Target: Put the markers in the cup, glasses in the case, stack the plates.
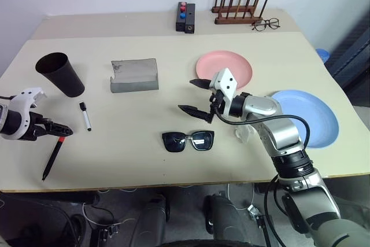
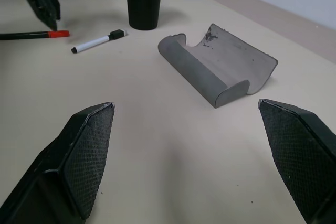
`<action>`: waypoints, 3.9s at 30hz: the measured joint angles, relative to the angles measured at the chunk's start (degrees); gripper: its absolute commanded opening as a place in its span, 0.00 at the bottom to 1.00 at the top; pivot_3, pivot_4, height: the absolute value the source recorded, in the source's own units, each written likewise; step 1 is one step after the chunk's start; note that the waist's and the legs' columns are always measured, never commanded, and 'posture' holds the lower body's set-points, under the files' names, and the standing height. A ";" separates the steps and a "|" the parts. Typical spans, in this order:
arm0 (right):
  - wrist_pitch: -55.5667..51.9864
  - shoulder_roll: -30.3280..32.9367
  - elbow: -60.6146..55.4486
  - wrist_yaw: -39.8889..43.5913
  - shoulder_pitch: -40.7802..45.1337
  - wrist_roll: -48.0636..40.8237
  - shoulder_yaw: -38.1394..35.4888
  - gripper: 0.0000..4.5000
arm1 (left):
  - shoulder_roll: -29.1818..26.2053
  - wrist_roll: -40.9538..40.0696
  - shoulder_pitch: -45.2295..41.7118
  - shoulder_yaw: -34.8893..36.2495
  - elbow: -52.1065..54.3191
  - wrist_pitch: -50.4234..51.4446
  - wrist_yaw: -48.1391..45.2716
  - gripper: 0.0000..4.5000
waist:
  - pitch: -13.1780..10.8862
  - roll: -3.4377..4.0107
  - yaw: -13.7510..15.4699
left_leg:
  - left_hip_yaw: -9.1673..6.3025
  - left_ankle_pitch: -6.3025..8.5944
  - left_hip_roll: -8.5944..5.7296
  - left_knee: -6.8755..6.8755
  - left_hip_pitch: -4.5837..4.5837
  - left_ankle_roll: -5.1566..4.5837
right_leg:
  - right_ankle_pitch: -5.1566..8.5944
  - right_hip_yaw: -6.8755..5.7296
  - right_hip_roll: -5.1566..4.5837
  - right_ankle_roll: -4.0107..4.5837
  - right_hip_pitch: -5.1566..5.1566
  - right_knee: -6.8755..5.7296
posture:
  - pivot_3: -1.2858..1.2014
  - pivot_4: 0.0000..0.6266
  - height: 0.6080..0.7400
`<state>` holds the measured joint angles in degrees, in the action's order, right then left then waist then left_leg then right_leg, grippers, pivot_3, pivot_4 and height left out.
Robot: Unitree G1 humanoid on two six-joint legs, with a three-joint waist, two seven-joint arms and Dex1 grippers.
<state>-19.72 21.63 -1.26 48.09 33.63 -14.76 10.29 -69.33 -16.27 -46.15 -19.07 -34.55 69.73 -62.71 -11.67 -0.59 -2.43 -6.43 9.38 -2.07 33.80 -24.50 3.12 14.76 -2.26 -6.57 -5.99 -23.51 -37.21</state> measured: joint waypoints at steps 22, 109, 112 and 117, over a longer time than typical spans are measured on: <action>-0.41 0.27 -0.65 -0.47 -0.19 0.00 -0.02 1.00 | 5.19 9.62 -2.52 -2.63 -8.06 -3.74 -8.36 0.01 | 0.00 0.00 -0.09 | -0.01 -0.01 0.00 0.06 0.02 -0.01 | 0.01 0.00 0.00 -0.04 0.01 -0.14 | 0.52 0.24 1.00; 1.30 -0.25 1.28 -0.90 3.36 -9.95 -8.70 1.00 | 18.65 -4.79 -6.85 42.42 -12.08 -58.60 20.04 1.00 | 0.06 -0.30 -0.04 | -0.01 -0.06 -0.02 0.26 0.06 0.06 | -0.06 0.00 -0.01 -0.16 0.10 -0.32 | 0.52 0.24 1.00; 1.35 -0.18 1.29 0.05 3.32 -9.84 -8.41 1.00 | 17.37 -6.36 -7.28 41.12 -3.19 -42.81 23.23 1.00 | 0.05 -0.29 -0.18 | -0.03 -0.06 -0.02 0.25 0.07 0.05 | -0.05 0.01 0.00 -0.17 0.10 -0.32 | 0.52 0.24 1.00; 1.83 1.74 1.83 3.18 3.26 -9.56 -8.38 1.00 | 16.87 -8.24 -5.05 39.57 9.70 -20.62 28.77 1.00 | 0.05 -0.29 -0.26 | -0.03 -0.06 -0.01 0.25 0.09 0.05 | -0.05 0.02 0.02 -0.17 0.10 -0.33 | 0.52 0.24 1.00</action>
<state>-17.89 23.37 0.56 51.26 36.89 -24.32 1.91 -52.46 -24.50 -51.20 20.49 -24.85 49.11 -33.95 -11.62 -0.88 -2.69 -6.46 9.33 -2.08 34.04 -24.41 3.17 14.70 -2.24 -6.56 -6.16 -23.42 -37.53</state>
